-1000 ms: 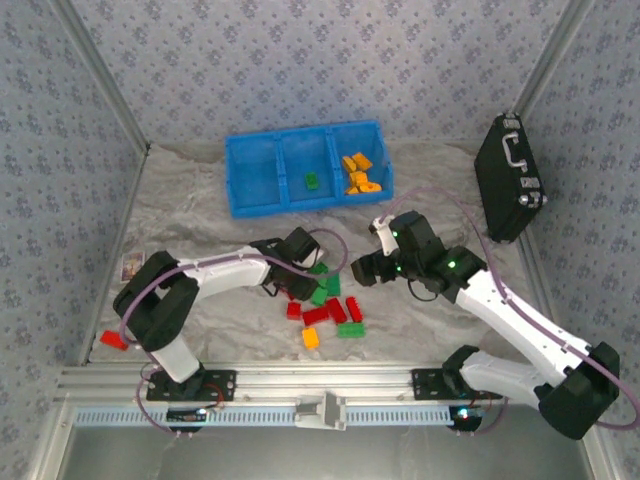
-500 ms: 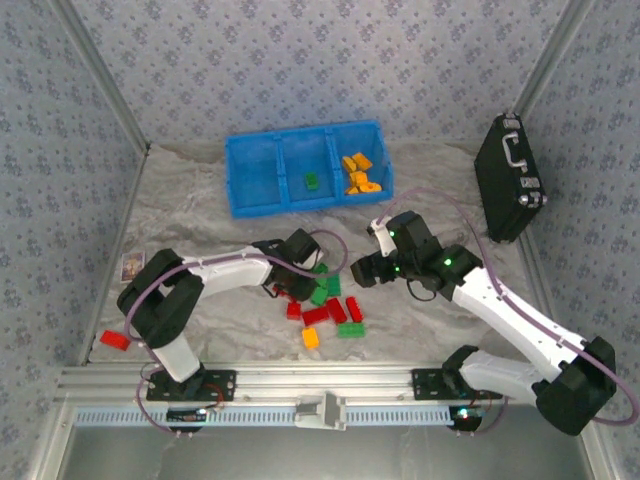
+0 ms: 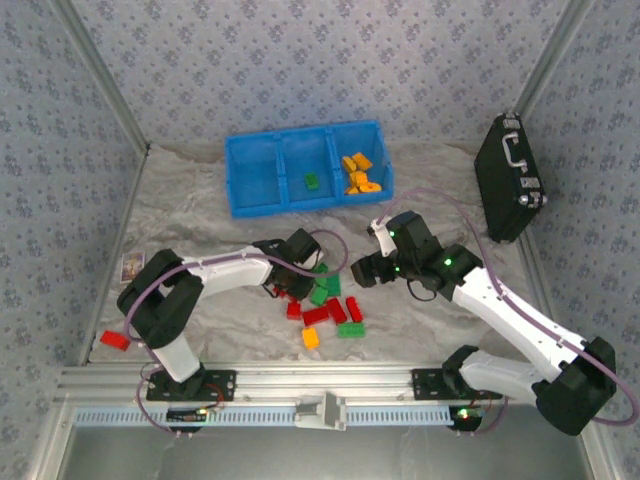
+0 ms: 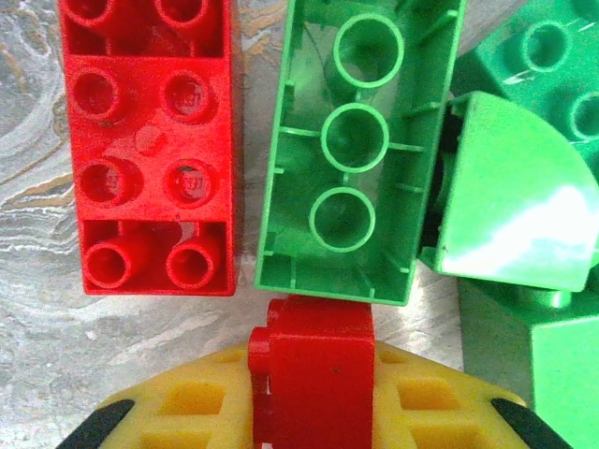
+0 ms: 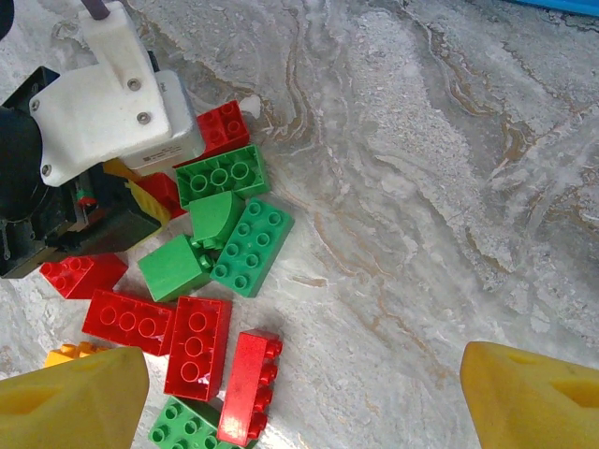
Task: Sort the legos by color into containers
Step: Pick up the lego from the center of the table, then place the lego in the container.
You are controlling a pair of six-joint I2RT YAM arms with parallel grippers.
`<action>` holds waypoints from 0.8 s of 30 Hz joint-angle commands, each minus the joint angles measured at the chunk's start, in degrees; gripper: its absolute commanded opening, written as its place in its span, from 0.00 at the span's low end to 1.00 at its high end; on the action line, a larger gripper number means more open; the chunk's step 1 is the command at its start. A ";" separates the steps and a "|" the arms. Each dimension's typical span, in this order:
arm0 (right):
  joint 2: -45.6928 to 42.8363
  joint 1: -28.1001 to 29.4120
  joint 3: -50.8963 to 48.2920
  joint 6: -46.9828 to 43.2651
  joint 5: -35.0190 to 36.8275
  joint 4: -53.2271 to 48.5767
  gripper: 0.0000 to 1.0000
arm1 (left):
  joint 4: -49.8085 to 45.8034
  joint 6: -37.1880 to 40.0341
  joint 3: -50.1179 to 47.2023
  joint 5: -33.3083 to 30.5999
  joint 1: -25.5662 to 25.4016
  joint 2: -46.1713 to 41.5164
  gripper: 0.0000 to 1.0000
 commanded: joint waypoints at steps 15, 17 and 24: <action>-0.33 -2.54 0.88 -2.68 -0.72 0.39 0.88 | -11.40 6.51 21.95 -11.85 9.27 -7.93 0.23; -0.41 -3.02 0.86 -2.85 -0.90 0.33 0.88 | -11.18 8.55 25.54 -13.47 11.90 -6.00 0.23; -2.61 -4.20 -0.20 -2.53 -1.94 2.49 0.87 | -8.19 8.34 36.35 -11.91 21.62 4.02 0.23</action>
